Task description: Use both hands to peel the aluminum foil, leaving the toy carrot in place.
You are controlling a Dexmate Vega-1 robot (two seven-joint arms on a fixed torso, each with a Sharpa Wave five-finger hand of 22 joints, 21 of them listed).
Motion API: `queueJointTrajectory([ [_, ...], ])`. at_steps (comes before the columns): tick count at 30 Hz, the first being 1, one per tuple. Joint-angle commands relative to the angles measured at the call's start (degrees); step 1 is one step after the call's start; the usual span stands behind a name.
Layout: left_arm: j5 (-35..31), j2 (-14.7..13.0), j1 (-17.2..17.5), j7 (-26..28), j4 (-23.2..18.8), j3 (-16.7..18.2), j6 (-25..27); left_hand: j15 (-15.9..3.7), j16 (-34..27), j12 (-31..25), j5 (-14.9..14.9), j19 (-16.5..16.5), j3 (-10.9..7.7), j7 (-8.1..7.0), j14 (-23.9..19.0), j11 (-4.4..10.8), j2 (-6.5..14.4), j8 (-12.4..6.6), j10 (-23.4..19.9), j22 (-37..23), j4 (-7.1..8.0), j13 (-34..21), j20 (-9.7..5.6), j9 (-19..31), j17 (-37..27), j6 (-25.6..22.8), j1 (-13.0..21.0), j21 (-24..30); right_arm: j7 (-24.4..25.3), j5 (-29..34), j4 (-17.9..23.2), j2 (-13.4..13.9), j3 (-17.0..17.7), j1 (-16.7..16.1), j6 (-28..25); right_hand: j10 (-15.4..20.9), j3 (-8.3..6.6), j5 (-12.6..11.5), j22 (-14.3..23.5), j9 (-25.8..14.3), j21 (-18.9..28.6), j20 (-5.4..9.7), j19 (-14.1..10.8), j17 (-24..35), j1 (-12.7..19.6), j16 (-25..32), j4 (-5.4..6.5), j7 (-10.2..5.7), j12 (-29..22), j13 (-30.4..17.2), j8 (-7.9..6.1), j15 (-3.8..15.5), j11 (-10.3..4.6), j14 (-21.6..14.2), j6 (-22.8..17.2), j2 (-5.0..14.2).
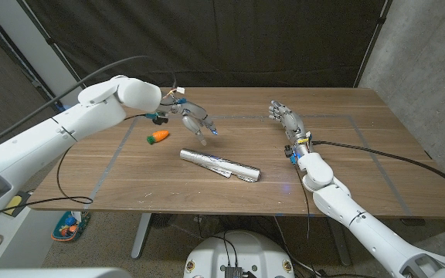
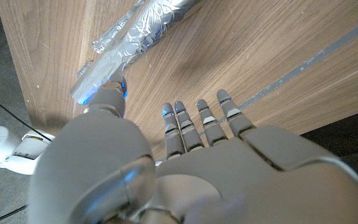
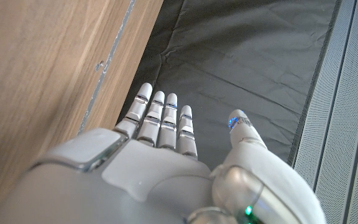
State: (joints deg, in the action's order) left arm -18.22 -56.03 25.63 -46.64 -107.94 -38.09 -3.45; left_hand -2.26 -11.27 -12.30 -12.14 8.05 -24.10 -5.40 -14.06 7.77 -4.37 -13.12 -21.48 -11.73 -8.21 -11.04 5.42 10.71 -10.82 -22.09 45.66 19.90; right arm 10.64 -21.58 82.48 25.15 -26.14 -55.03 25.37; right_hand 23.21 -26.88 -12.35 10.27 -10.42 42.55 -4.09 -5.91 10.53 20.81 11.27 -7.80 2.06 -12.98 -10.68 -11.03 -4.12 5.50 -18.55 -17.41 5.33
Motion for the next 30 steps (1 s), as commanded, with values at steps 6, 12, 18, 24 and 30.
queueJointTrajectory([
  [6, -7.05, 2.73, -0.94, -1.46, -1.5, -2.91, -0.18, -1.95, 0.41, 0.85, -0.91, -2.61, 0.69, 0.73, 2.2, -0.95, -0.14, -0.19, 2.24, -0.05, 0.52, -0.35, -0.12, 0.47, -0.48, -1.53, 0.32, -1.06, -0.08, -0.54, -0.44, -0.22, 0.31, -0.72, 0.96, 0.49, -0.04, 0.25, 0.11, -0.05, -0.33, 0.16, -0.52, 0.27, -0.89, 0.31, 0.54, 0.0, -0.31, -0.12, -0.14, -0.24, 0.12, -0.76, -0.66, 0.17],
  [12, -8.44, 3.13, -0.25, -1.01, -2.03, -3.06, -0.41, -1.79, 0.67, 1.19, -1.09, -4.14, 0.78, 1.64, 3.92, -1.1, 0.08, -0.36, 3.71, -0.12, 0.58, -0.52, -0.23, 0.7, -0.68, -2.04, 0.72, -1.67, -0.32, -0.88, -0.64, -0.24, 0.44, -1.03, 1.41, 0.65, 0.04, 0.28, 0.11, -0.05, -0.39, 0.14, -0.64, 0.3, -1.17, 0.4, 0.69, -0.01, -0.34, -0.12, -0.18, -0.37, 0.1, -1.06, -0.87, 0.21],
  [18, -9.75, 3.91, 0.21, -0.86, -2.15, -3.66, -1.06, -1.34, 0.63, 1.17, -1.24, -5.42, 1.01, 2.85, 5.89, -1.19, 0.2, -1.46, 5.06, -0.25, 0.61, -0.89, -0.21, 1.21, -1.01, -3.85, 1.23, -2.13, -0.44, -1.04, -0.64, -0.19, 0.53, -1.43, 1.75, 0.85, 0.13, 0.31, 0.12, -0.05, -0.44, 0.09, -0.69, 0.33, -1.42, 0.42, 0.84, -0.04, -0.38, -0.12, -0.17, -0.41, 0.09, -1.14, -0.95, 0.25],
  [24, -11.32, 4.25, 1.11, -0.24, -3.18, -4.05, -2.02, -1.75, 0.34, 0.82, -1.3, -5.64, 1.23, 3.01, 6.43, -1.02, 0.17, -2.57, 5.03, -0.34, 0.6, -1.19, -0.31, 1.63, -1.24, -5.51, 1.56, -2.16, -0.26, -1.06, -0.17, 0.01, 0.73, -2.15, 2.01, 1.0, 0.18, 0.33, 0.12, -0.06, -0.5, 0.03, -0.76, 0.34, -1.64, 0.43, 0.94, -0.01, -0.4, -0.12, -0.2, -0.36, 0.14, -1.26, -1.14, 0.28],
  [30, -12.68, 4.08, 2.14, -0.26, -4.76, -3.79, -1.57, -1.74, 0.12, 0.66, -1.37, -5.66, 1.32, 3.01, 6.69, -1.25, 0.41, -2.75, 5.22, -0.43, 0.67, -1.43, -0.25, 1.92, -1.42, -5.05, 1.86, -2.1, -0.26, -1.07, 0.19, 0.17, 0.85, -2.63, 2.25, 1.12, 0.23, 0.36, 0.13, -0.06, -0.54, 0.03, -0.83, 0.35, -1.82, 0.42, 1.02, -0.02, -0.42, -0.12, -0.22, -0.4, 0.26, -1.3, -1.28, 0.29],
])
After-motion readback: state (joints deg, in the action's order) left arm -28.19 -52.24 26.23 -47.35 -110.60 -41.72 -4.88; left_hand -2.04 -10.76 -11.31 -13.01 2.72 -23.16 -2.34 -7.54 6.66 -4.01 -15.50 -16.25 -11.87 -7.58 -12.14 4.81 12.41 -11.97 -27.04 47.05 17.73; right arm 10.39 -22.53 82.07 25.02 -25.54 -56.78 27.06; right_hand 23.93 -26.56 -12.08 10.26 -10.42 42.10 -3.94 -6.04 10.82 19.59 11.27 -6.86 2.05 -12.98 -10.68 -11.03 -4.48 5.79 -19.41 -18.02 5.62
